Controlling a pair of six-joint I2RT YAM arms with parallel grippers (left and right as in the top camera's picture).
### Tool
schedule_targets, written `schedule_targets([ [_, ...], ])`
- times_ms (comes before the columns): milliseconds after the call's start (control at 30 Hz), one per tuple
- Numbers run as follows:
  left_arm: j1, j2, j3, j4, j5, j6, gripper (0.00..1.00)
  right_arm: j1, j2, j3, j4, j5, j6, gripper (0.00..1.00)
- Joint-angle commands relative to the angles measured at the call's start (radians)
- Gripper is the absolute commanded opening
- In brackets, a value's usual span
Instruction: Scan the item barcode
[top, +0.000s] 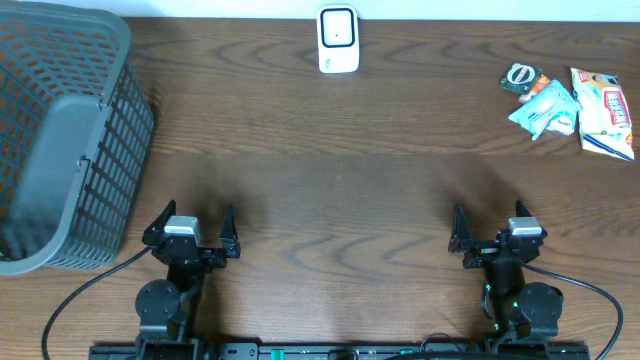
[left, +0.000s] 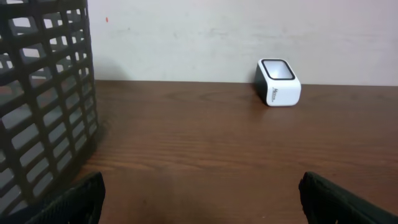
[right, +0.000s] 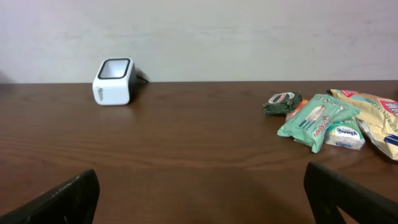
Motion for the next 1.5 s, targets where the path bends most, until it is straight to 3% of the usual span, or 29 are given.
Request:
schedule_targets([
  [0, 0.0, -0.009, -0.01, -0.047, -0.007, 0.016, 0.98, 0.015, -0.006, -0.003, -0.004, 0.004, -0.015, 0.99],
  [200, -0.018, -0.009, -0.01, -0.048, 0.0, 0.076, 0.97, 0.015, -0.006, -0.003, -0.004, 0.004, -0.015, 0.99],
  [1467, -0.018, -0.009, -0.01, -0.05, -0.033, 0.066, 0.97, 0.015, -0.006, -0.003, -0.003, 0.004, -0.015, 0.99],
])
